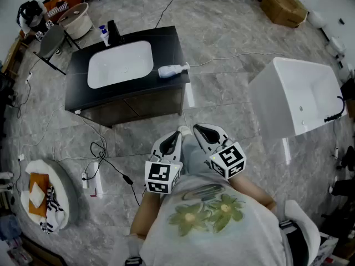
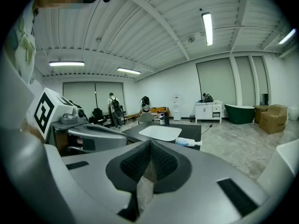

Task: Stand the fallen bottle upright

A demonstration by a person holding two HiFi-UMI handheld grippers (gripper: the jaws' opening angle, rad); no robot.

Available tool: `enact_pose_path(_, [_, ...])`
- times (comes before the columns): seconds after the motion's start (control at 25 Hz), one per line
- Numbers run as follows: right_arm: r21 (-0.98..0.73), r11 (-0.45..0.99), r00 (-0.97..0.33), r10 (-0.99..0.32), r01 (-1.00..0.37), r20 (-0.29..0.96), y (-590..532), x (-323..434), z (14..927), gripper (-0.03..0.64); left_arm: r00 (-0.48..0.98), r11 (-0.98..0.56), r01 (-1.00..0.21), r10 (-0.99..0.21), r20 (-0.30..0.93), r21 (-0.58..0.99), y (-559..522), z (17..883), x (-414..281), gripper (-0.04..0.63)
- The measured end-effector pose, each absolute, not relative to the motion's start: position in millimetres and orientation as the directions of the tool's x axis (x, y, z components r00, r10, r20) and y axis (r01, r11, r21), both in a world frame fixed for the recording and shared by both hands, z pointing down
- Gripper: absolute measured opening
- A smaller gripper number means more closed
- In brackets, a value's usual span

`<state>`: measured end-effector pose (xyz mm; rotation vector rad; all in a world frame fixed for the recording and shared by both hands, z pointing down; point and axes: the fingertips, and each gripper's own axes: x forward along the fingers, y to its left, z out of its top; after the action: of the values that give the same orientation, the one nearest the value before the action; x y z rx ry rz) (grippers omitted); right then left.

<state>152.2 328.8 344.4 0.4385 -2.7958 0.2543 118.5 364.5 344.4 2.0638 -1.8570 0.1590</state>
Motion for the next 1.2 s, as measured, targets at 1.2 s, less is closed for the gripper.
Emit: enact_pose_path(1.2, [-0.103, 0.92, -0.896, -0.336, -0.378, 0.289, 226, 92, 333, 0.044, 0.094, -0.053, -0.988, -0.951, 0.294, 0.143, 276, 322, 32, 0.018])
